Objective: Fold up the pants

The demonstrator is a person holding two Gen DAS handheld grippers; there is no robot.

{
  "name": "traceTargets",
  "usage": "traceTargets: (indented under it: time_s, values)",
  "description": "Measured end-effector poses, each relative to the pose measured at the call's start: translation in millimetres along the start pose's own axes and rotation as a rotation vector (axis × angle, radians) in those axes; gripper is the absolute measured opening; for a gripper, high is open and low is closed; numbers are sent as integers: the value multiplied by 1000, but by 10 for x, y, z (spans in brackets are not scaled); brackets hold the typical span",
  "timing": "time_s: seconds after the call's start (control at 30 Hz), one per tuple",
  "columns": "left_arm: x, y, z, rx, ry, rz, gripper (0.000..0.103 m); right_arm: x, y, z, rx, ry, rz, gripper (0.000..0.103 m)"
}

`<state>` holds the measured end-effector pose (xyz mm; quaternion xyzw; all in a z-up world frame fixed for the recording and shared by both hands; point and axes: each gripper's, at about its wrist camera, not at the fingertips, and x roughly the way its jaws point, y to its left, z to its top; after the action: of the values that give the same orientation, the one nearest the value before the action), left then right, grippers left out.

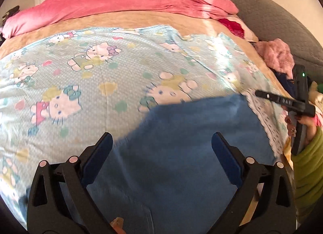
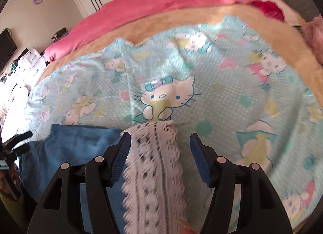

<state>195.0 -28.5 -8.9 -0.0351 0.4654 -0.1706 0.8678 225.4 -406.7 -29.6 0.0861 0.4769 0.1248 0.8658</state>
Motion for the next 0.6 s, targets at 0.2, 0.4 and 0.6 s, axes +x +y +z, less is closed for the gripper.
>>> traceTargets:
  time_s: [0.2,0.4,0.6]
  values:
    - [476,146,168,-32,41,8,92,228,6,-67,-30,28,54,27]
    - [708,171,76,-65,58,-47,58,-57,166,-115,-114,-70,90,16]
    - [540,98,210,-53,8,-31,2,-222,230,144,-140,-147,90,16]
